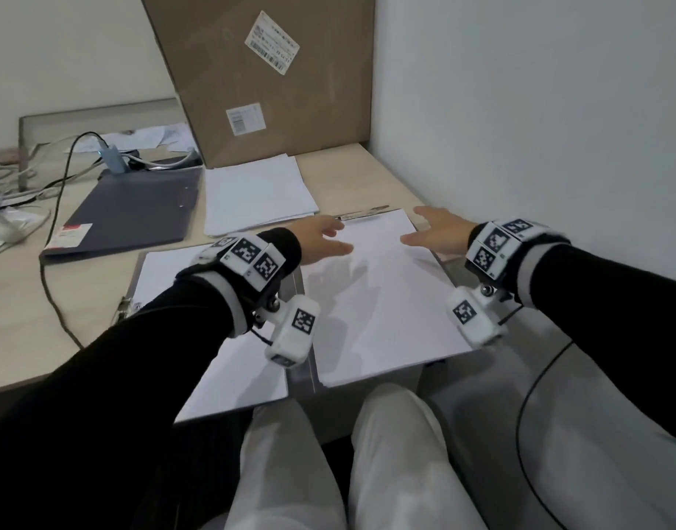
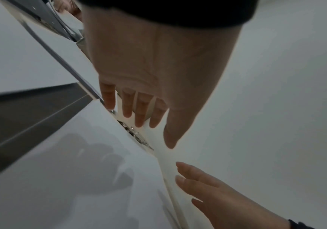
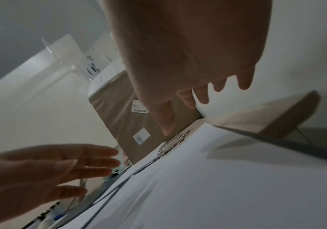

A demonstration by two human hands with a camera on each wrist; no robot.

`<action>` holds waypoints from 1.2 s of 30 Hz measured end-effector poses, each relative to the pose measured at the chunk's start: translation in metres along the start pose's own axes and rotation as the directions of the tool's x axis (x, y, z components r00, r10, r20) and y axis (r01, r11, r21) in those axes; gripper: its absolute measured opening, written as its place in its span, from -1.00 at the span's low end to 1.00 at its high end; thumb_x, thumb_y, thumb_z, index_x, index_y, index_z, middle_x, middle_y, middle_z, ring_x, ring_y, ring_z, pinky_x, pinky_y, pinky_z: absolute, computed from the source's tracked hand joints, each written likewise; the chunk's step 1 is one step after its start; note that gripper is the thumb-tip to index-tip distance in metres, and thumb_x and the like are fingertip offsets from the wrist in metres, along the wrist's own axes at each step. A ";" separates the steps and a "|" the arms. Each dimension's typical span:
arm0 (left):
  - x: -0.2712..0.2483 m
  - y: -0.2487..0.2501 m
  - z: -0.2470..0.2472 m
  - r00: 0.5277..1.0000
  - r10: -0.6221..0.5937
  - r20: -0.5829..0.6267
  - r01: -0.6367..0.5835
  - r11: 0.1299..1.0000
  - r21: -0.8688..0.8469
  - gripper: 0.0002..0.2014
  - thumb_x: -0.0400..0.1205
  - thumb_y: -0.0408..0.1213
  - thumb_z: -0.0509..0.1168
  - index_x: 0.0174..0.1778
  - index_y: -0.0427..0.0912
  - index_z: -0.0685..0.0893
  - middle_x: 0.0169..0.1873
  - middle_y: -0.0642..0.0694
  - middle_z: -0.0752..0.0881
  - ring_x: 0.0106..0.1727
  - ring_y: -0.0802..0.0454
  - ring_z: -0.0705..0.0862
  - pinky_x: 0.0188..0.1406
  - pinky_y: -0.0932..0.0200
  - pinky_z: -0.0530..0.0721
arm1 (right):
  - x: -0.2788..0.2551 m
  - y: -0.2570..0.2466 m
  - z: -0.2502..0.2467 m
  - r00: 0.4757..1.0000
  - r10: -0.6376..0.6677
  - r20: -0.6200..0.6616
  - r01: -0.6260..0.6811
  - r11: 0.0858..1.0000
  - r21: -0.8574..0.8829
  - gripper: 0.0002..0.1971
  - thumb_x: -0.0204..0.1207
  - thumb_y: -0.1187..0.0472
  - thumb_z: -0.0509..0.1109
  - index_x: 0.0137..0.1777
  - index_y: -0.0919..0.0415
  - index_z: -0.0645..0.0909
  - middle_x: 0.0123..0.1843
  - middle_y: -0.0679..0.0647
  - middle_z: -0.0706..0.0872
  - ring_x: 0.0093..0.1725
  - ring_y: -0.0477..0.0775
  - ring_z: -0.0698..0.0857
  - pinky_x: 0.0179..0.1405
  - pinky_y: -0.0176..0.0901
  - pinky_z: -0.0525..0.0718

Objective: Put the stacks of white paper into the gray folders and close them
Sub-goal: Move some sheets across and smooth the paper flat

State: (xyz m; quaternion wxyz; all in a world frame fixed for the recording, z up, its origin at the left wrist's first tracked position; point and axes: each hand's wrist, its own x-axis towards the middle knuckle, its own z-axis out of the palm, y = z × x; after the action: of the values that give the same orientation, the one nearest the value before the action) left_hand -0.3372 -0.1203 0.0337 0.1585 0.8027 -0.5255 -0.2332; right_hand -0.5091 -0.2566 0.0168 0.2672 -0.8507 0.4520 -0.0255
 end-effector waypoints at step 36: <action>0.131 0.034 -0.013 0.960 0.037 -0.279 -0.005 0.993 0.115 -0.72 0.65 -0.24 0.14 0.14 -0.15 0.72 0.15 -0.13 0.76 0.21 -0.12 0.67 0.18 0.16 0.56 | 0.089 0.009 0.036 0.979 0.122 0.161 -0.101 0.985 -0.137 -0.06 0.55 -0.25 0.18 0.70 0.17 -0.26 0.73 0.02 -0.26 0.70 0.24 -0.29 0.68 0.13 -0.18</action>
State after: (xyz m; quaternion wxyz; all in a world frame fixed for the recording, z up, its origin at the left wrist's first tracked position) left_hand -0.3115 -0.2539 0.0343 0.1880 0.8297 -0.5186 -0.0855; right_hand -0.4532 -0.3146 -0.0361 0.2505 -0.8384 0.4754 0.0909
